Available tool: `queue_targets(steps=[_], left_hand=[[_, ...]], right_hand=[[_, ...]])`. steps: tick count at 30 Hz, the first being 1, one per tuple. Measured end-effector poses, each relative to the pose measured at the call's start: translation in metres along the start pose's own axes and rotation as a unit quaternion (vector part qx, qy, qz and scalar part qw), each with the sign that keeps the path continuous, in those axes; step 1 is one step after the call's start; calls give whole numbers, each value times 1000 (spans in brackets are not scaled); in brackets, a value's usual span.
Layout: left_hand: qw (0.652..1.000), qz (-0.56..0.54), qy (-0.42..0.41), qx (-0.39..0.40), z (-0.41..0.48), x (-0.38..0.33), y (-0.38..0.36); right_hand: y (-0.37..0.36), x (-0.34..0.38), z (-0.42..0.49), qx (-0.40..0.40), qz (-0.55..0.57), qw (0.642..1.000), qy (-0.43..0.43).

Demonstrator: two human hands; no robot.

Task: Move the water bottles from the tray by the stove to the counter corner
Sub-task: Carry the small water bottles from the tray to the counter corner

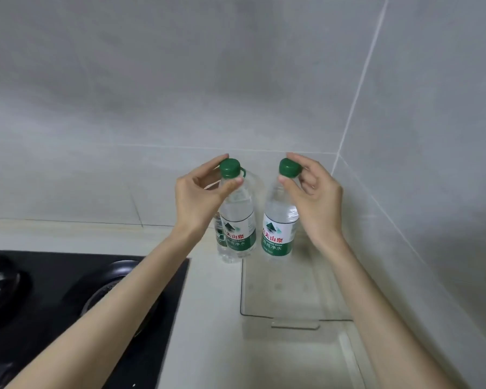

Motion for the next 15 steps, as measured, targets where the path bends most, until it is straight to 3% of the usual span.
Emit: queue_targets(steps=[15], left_hand=[[977,102,-9,-184,-129,-121,226]], right_hand=[[-181,83,-131,283,45,957,36]])
Point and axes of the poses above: each hand's wrist, its own z-axis towards the middle knuckle, its own y-axis out of the back of the hand, x = y × z, the point moved 10 cm from there along z, towards the middle knuckle, and after that the axes turned 9 degrees about -y, right-handed, at the moved point
